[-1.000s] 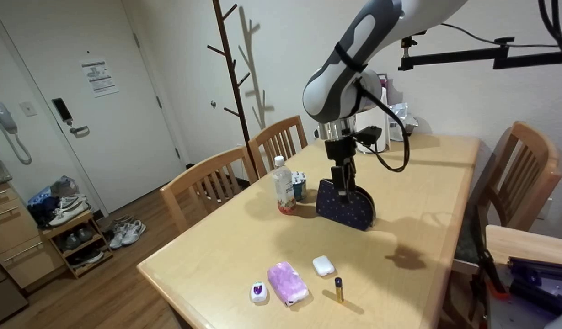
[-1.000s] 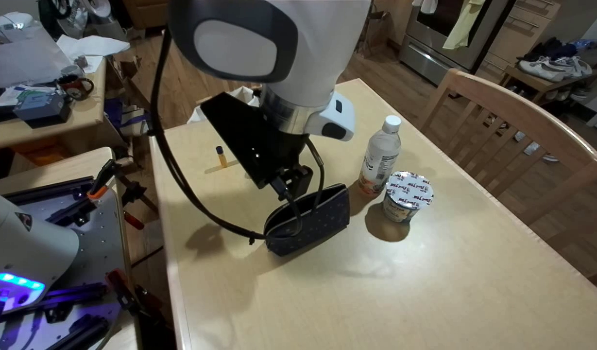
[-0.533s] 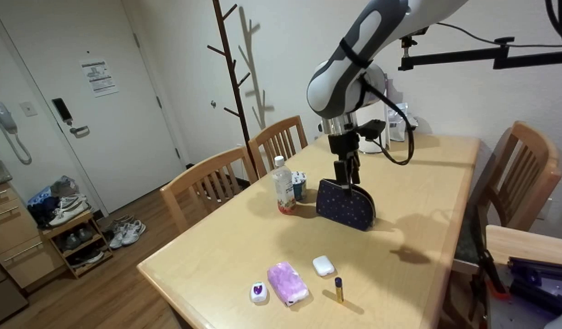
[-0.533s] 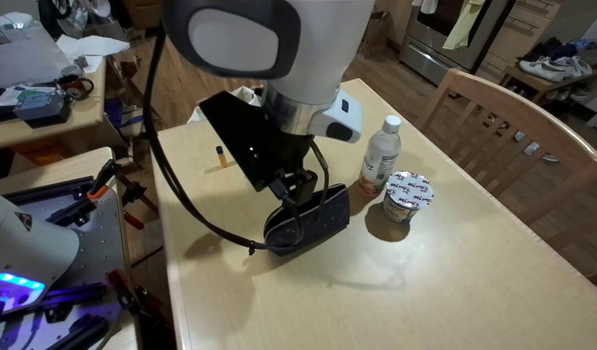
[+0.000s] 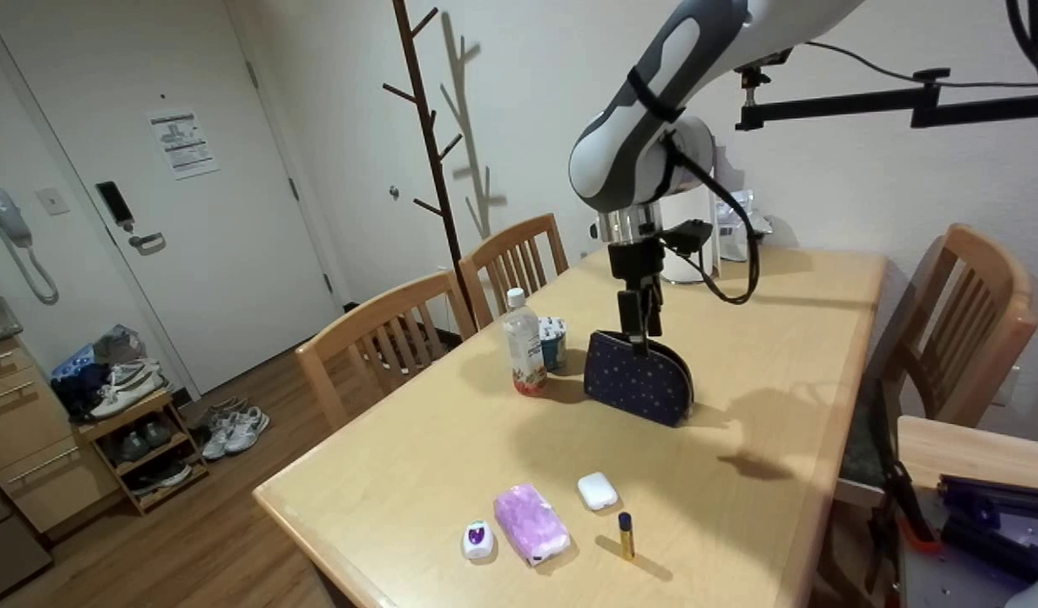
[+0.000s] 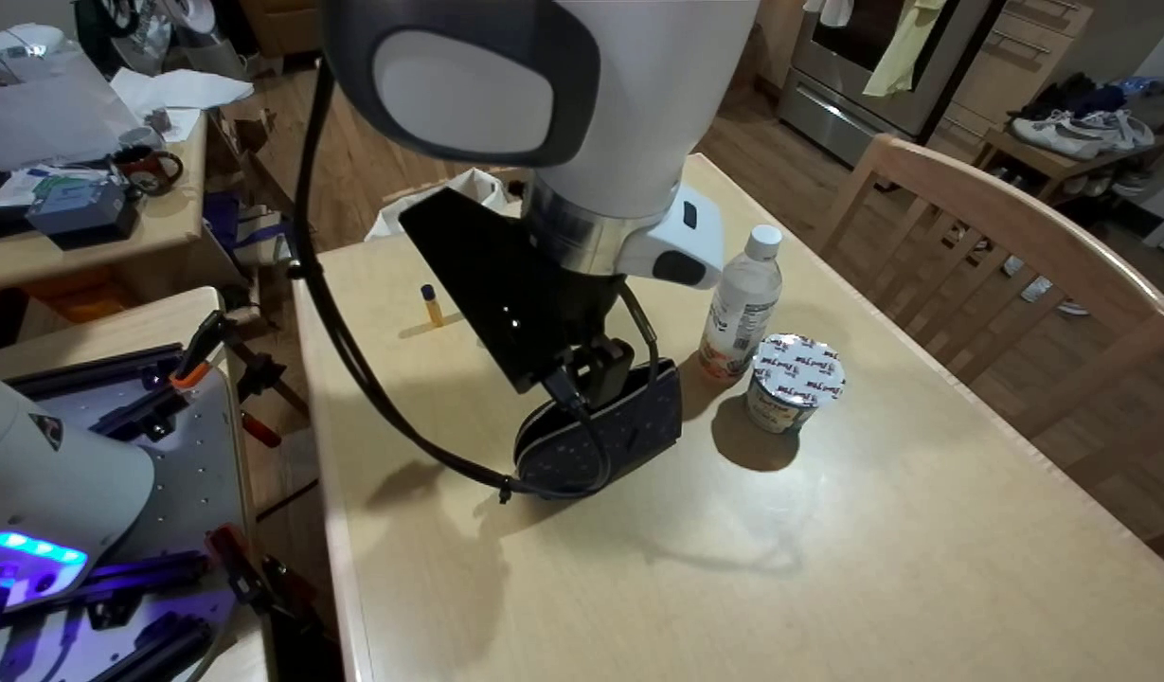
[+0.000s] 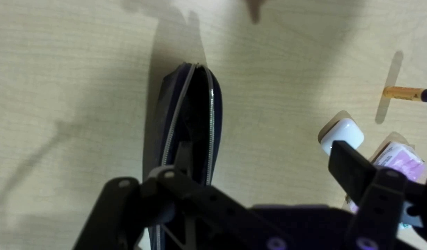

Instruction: Pick up the small bag from the table and put it in the bag on the chair.

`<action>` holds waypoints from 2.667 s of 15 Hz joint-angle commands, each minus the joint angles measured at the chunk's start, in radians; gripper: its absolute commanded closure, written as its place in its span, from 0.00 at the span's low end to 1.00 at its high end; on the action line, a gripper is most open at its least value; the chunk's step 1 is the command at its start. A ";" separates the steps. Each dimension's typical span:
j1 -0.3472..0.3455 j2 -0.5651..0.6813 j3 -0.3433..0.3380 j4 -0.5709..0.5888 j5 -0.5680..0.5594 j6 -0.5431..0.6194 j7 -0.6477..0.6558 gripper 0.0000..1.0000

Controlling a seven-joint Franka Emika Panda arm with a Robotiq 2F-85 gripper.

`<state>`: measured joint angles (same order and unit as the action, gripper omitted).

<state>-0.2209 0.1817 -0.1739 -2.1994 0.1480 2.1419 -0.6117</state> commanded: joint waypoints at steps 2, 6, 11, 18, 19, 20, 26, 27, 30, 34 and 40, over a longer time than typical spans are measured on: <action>-0.047 0.048 0.014 0.029 0.080 0.003 -0.104 0.00; -0.064 0.071 0.019 0.045 0.110 -0.006 -0.138 0.00; -0.067 0.086 0.030 0.069 0.146 -0.009 -0.159 0.46; -0.070 0.095 0.036 0.086 0.157 -0.013 -0.165 0.91; -0.071 0.095 0.037 0.086 0.157 -0.013 -0.165 0.94; -0.073 0.095 0.037 0.086 0.157 -0.015 -0.164 0.94; -0.078 0.101 0.033 0.090 0.151 -0.030 -0.152 0.56; -0.080 0.103 0.033 0.091 0.151 -0.032 -0.153 0.51; -0.087 0.111 0.032 0.090 0.152 -0.027 -0.158 0.32; -0.100 0.134 0.034 0.092 0.155 -0.017 -0.171 0.06; -0.107 0.145 0.040 0.096 0.147 -0.014 -0.171 0.42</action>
<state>-0.3088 0.3132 -0.1507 -2.1218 0.2743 2.1304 -0.7482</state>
